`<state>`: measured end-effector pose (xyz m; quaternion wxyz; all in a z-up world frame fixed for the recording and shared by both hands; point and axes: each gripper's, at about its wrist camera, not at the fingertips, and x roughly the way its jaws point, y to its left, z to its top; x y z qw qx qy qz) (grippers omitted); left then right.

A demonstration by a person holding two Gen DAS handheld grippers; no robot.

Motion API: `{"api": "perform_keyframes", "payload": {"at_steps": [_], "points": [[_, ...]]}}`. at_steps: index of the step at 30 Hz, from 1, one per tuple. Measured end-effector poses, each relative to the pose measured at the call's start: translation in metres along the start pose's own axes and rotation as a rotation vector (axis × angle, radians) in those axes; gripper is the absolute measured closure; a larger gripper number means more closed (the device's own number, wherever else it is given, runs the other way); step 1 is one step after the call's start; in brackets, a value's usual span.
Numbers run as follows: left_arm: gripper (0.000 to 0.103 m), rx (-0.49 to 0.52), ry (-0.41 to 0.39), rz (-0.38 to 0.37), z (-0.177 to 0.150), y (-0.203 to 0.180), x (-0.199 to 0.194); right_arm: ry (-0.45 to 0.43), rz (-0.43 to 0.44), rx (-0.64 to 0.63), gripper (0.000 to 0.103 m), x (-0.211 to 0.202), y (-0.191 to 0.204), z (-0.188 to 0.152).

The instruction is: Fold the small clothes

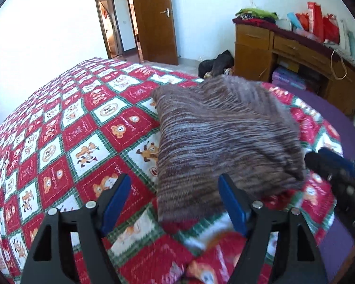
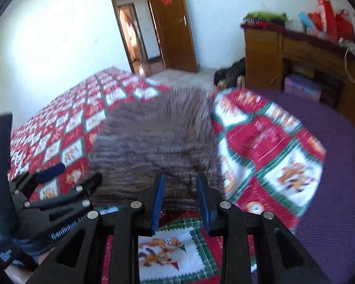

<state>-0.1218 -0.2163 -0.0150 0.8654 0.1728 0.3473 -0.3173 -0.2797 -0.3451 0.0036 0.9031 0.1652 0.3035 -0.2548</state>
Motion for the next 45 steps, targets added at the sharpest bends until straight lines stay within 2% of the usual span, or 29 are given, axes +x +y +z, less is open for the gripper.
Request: {"api": "perform_keyframes", "payload": {"at_steps": [3, 5, 9, 11, 16, 19, 25, 26, 28, 29, 34, 39, 45], "points": [[0.023, 0.003, -0.048, -0.004, 0.001, 0.002, -0.025, -0.070, -0.011, -0.010, 0.074, -0.030, 0.008, 0.007], [0.017, 0.002, -0.087, 0.007, 0.003, 0.004, -0.044, -0.121, -0.013, -0.014, 0.074, -0.051, 0.012, 0.011], [0.014, -0.038, -0.167, -0.006, 0.008, 0.015, -0.082, -0.209, 0.010, -0.019, 0.074, -0.092, 0.018, 0.017], [0.009, -0.045, -0.200, 0.005, 0.012, 0.018, -0.098, -0.252, 0.017, -0.030, 0.073, -0.112, 0.021, 0.018], [0.008, -0.049, -0.292, 0.069, 0.009, 0.017, -0.132, -0.334, 0.052, -0.026, 0.064, -0.145, 0.025, 0.018], [0.004, -0.066, -0.304, 0.063, 0.004, 0.017, -0.142, -0.354, 0.046, -0.027, 0.064, -0.154, 0.025, 0.014], [0.000, -0.061, -0.359, 0.098, -0.004, 0.010, -0.156, -0.393, 0.043, -0.002, 0.063, -0.168, 0.026, 0.011], [0.000, -0.065, -0.370, 0.090, -0.005, 0.009, -0.158, -0.401, 0.031, -0.003, 0.061, -0.169, 0.027, 0.009], [0.000, -0.063, -0.374, 0.089, -0.007, 0.007, -0.159, -0.412, 0.010, 0.003, 0.044, -0.170, 0.029, 0.006], [0.000, -0.058, -0.370, 0.096, -0.008, 0.004, -0.159, -0.416, 0.002, 0.011, 0.043, -0.170, 0.030, 0.004], [0.000, -0.046, -0.347, 0.128, -0.013, -0.002, -0.159, -0.432, 0.012, 0.013, 0.042, -0.176, 0.033, 0.000], [0.000, -0.064, -0.389, 0.111, -0.016, -0.001, -0.171, -0.506, -0.031, 0.002, 0.039, -0.193, 0.034, -0.001], [0.000, -0.051, -0.411, 0.114, -0.016, -0.005, -0.176, -0.506, -0.041, 0.013, 0.036, -0.195, 0.033, -0.002]]}}
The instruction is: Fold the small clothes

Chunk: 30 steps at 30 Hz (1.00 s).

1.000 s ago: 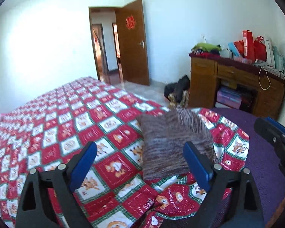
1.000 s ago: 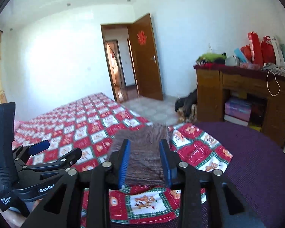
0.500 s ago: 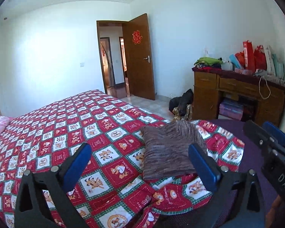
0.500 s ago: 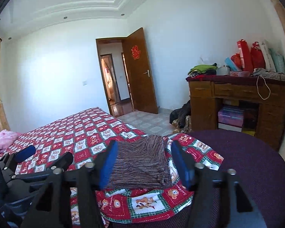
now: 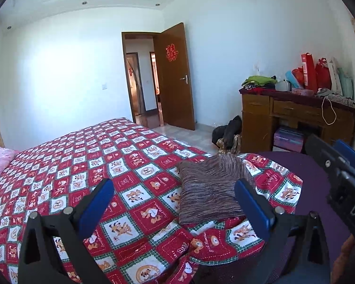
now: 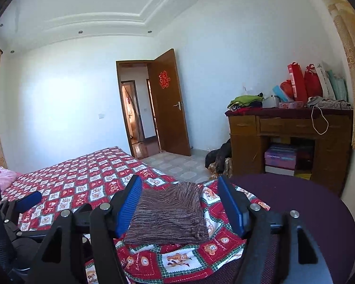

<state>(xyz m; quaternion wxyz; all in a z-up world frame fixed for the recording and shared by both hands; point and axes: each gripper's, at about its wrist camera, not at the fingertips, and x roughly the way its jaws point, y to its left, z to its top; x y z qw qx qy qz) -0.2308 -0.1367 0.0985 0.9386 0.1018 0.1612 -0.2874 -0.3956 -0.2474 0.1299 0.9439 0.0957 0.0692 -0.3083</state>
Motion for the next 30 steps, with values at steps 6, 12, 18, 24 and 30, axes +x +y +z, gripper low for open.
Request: {"api": "perform_keyframes", "payload": {"at_steps": [6, 12, 18, 24, 30], "points": [[0.000, -0.009, 0.008, -0.003, 0.0003, -0.0004, 0.0017, 0.005, -0.007, 0.008, 0.036, 0.0013, -0.0029, -0.0009], [0.000, -0.012, 0.006, 0.000, -0.0001, 0.0006, 0.0009, 0.009, -0.013, 0.021, 0.036, 0.0017, -0.0028, -0.0001], [0.000, -0.011, 0.011, -0.001, -0.0009, 0.0004, 0.0007, 0.002, -0.013, 0.016, 0.035, 0.0005, -0.0029, 0.0001], [0.000, -0.010, 0.011, -0.001, -0.0006, -0.0005, 0.0010, 0.008, -0.014, 0.026, 0.035, 0.0006, -0.0037, -0.0008], [0.000, -0.007, 0.008, 0.000, -0.0004, -0.0003, 0.0011, 0.007, -0.014, 0.029, 0.035, 0.0010, -0.0053, 0.0001]]}}
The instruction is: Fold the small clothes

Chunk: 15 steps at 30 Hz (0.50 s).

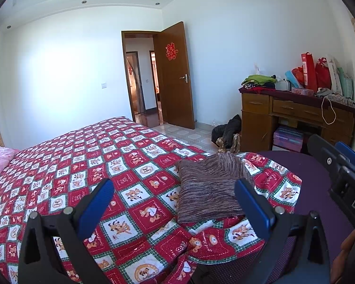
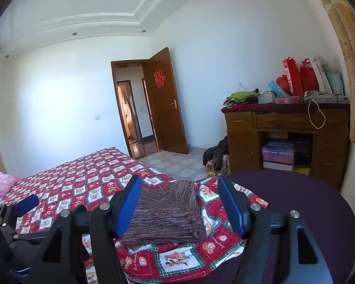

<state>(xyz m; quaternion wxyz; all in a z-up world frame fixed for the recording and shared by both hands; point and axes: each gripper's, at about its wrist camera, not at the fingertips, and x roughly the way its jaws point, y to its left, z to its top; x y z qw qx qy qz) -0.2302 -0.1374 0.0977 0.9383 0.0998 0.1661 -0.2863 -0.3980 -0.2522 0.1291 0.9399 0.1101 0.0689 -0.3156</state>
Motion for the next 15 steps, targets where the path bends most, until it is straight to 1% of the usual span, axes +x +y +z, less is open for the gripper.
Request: {"api": "perform_keyframes", "payload": {"at_steps": [15], "points": [[0.000, 0.005, -0.004, -0.001, 0.0006, 0.0022, -0.0029, -0.005, -0.004, 0.003, 0.035, -0.0035, -0.0010, -0.0003]]}}
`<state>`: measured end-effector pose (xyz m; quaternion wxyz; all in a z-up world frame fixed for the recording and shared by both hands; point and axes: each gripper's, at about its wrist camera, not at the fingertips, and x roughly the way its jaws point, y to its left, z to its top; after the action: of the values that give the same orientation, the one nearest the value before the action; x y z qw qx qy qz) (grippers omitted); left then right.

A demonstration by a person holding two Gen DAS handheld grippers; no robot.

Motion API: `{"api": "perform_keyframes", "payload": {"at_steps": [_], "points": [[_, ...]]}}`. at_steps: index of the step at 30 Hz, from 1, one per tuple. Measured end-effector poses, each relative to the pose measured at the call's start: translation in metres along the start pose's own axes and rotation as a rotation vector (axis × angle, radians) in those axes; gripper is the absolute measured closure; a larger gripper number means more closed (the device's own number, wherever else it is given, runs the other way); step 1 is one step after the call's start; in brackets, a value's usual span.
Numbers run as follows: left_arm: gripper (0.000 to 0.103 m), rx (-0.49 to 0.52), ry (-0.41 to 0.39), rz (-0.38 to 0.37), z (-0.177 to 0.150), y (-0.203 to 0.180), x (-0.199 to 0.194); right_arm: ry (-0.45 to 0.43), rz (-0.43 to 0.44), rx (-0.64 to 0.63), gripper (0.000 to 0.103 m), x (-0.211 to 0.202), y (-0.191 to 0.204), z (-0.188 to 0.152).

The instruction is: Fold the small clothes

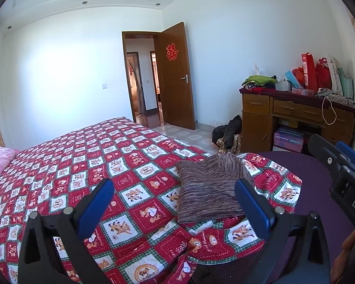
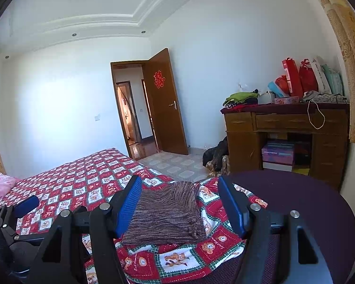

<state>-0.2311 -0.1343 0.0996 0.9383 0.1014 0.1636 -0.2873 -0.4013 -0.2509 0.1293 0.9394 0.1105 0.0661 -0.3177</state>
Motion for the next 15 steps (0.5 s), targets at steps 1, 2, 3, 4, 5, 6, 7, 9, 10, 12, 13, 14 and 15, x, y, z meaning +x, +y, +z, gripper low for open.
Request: {"api": "perform_keyframes", "payload": {"at_steps": [1, 2, 3, 4, 5, 6, 7, 9, 10, 12, 13, 14, 15], "points": [[0.000, 0.002, -0.002, 0.000, 0.0000, -0.0001, -0.0004, -0.001, 0.000, 0.000, 0.035, 0.0000, 0.0000, 0.0001], [0.000, 0.004, -0.003, 0.001, -0.0001, -0.0005, -0.0005, -0.002, -0.001, 0.001, 0.035, -0.0006, -0.0003, 0.0001], [0.000, 0.005, -0.003, 0.000, -0.0003, -0.0003, -0.0009, -0.004, -0.003, 0.002, 0.035, -0.0010, -0.0004, 0.0002], [0.000, 0.006, -0.002, -0.002, -0.0002, -0.0005, -0.0007, -0.004, -0.003, 0.003, 0.035, -0.0012, -0.0008, 0.0002], [0.000, 0.010, 0.002, -0.007, 0.0001, -0.0007, -0.0004, -0.004, -0.003, 0.005, 0.035, -0.0015, -0.0010, 0.0004], [0.000, 0.012, 0.003, -0.009, 0.0003, -0.0011, -0.0003, -0.004, -0.004, 0.005, 0.035, -0.0016, -0.0011, 0.0002], [0.000, 0.016, 0.001, -0.006, 0.0001, -0.0018, -0.0006, -0.005, -0.004, 0.005, 0.035, -0.0016, -0.0012, 0.0003], [0.000, 0.021, -0.004, 0.003, -0.0002, -0.0027, -0.0013, -0.008, -0.005, 0.006, 0.035, -0.0018, -0.0015, 0.0003], [0.000, 0.023, -0.004, 0.005, -0.0002, -0.0024, -0.0015, -0.009, -0.006, 0.007, 0.035, -0.0021, -0.0017, 0.0004], [0.000, 0.023, -0.003, 0.002, -0.0005, -0.0028, -0.0014, -0.010, -0.008, 0.010, 0.035, -0.0024, -0.0021, 0.0005], [0.000, 0.024, -0.003, 0.005, -0.0006, -0.0034, -0.0016, -0.011, -0.009, 0.012, 0.035, -0.0027, -0.0023, 0.0008], [0.000, 0.025, -0.005, 0.008, -0.0004, -0.0036, -0.0022, -0.012, -0.009, 0.013, 0.035, -0.0030, -0.0024, 0.0009], [0.000, 0.023, -0.010, 0.007, 0.0002, -0.0033, -0.0031, -0.013, -0.010, 0.014, 0.035, -0.0036, -0.0026, 0.0010]]}}
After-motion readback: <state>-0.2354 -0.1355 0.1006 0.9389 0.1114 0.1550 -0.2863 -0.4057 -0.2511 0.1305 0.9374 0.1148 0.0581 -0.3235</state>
